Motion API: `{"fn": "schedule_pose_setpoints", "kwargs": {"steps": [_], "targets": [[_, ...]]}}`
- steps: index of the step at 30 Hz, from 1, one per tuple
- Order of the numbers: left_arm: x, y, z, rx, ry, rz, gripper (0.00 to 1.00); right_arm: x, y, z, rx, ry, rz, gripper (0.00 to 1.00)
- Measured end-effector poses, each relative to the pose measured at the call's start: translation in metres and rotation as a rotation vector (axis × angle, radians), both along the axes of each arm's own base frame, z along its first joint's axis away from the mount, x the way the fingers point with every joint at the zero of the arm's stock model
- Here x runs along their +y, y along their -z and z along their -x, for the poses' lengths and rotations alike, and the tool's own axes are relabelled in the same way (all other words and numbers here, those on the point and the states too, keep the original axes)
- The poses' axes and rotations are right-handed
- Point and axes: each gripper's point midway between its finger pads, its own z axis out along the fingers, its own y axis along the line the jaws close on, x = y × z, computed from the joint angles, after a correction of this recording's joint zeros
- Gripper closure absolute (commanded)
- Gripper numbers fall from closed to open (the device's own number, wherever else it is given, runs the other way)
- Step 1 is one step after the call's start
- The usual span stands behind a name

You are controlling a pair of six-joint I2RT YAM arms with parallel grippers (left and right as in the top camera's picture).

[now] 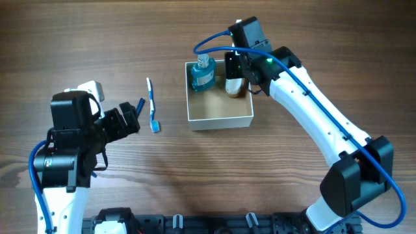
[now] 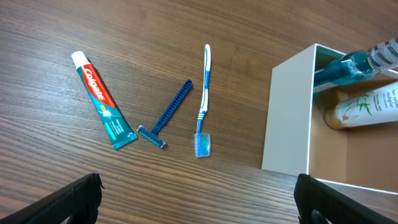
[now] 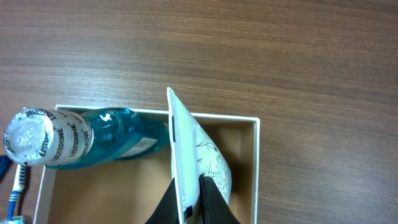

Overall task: Pack container
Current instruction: 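Lower the Pantene tube upright into the box beside the bottle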

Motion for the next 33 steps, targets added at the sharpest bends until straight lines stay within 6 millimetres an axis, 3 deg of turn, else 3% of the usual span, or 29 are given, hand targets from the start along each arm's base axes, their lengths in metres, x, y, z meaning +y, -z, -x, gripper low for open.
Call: {"fn": "schedule_pose_setpoints", "kwargs": {"steps": [13,29,33], "targets": [[0.0,0.0,0.0,0.0,0.0,0.0,0.0,0.015,-0.003,-0.014,-0.061,-0.037,-0.056,0.96],[0.0,0.0,0.0,0.0,0.0,0.0,0.0,0.0,-0.004,-0.02,-0.097,0.013,0.021,0.96],[0.0,0.0,0.0,0.0,0.0,0.0,0.0,-0.002,-0.002,-0.019,-0.088,0.017,0.028,0.84]]}}
